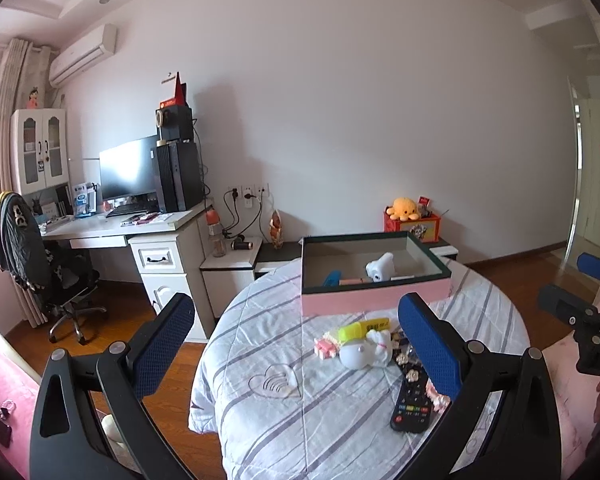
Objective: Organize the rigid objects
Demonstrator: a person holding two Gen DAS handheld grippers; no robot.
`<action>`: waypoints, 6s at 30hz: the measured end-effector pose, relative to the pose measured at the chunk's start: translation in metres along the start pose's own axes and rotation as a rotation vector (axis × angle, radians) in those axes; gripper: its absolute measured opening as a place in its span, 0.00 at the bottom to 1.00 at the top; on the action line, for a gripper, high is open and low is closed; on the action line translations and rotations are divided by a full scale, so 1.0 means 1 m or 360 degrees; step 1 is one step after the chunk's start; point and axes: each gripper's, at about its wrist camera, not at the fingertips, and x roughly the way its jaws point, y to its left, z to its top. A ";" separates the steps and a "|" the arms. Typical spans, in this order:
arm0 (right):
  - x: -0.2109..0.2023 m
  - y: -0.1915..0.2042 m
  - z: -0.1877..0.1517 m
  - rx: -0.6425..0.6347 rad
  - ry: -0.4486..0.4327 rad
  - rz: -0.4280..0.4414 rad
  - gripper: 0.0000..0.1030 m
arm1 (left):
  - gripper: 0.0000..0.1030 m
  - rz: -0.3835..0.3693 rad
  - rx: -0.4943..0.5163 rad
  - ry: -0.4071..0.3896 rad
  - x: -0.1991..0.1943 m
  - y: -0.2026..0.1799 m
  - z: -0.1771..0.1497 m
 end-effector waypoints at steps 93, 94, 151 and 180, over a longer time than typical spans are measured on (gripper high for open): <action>0.193 -0.050 -0.088 -0.0017 0.0654 0.0072 0.61 | 0.72 -0.0360 -0.0011 0.0705 0.180 -0.040 -0.078; 0.193 -0.050 -0.089 -0.0020 0.0656 0.0069 0.61 | 0.72 -0.0353 0.0004 0.0707 0.178 -0.036 -0.080; 0.081 0.005 0.046 -0.0147 -0.0007 0.0214 0.60 | 0.72 0.0004 -0.0040 -0.0005 0.077 0.014 0.039; 0.242 -0.023 0.077 -0.0156 0.0137 0.0173 0.60 | 0.72 -0.0235 0.0114 0.0214 0.279 -0.056 0.081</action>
